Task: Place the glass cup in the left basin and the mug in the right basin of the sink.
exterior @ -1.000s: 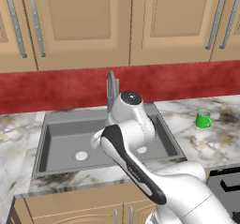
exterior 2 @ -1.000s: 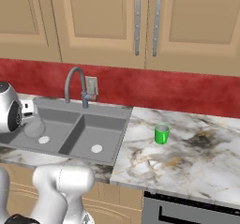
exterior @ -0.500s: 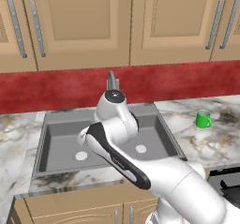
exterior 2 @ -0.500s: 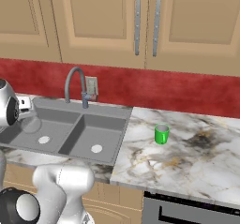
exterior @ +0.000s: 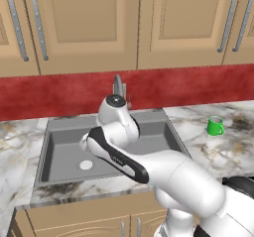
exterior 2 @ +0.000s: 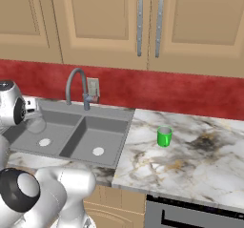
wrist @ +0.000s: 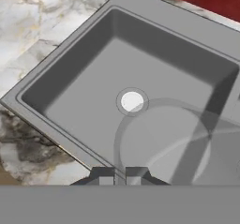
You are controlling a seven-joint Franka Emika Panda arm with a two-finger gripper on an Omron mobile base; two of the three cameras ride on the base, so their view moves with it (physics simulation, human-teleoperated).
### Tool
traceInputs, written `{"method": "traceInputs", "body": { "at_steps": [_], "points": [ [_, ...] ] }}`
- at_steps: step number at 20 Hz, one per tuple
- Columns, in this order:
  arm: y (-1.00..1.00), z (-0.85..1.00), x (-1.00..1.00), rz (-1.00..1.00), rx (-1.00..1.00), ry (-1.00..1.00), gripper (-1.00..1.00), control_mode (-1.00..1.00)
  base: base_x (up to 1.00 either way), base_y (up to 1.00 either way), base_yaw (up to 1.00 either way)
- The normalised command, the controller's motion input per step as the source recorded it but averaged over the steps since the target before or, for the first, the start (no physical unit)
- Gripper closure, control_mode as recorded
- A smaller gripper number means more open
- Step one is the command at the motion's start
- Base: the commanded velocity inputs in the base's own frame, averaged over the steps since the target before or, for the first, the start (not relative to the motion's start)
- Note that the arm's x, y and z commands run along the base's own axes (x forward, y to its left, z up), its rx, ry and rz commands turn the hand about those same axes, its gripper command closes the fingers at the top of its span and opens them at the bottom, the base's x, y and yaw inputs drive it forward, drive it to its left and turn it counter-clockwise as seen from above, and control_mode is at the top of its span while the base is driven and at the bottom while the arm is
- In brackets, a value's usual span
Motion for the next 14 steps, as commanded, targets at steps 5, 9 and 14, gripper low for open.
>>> {"method": "traceInputs", "body": {
  "at_steps": [5, 9, 14],
  "points": [
    [0.06, -0.26, 0.36, 0.00, 0.00, 0.05, 1.00, -1.00, 0.00, 0.00, 0.00],
    [0.07, -0.31, 0.27, 0.00, 0.00, 0.06, 1.00, -1.00, 0.00, 0.00, 0.00],
    [0.05, -0.30, 0.28, 0.00, 0.00, 0.07, 1.00, -1.00, 0.00, 0.00, 0.00]
  ]
}}
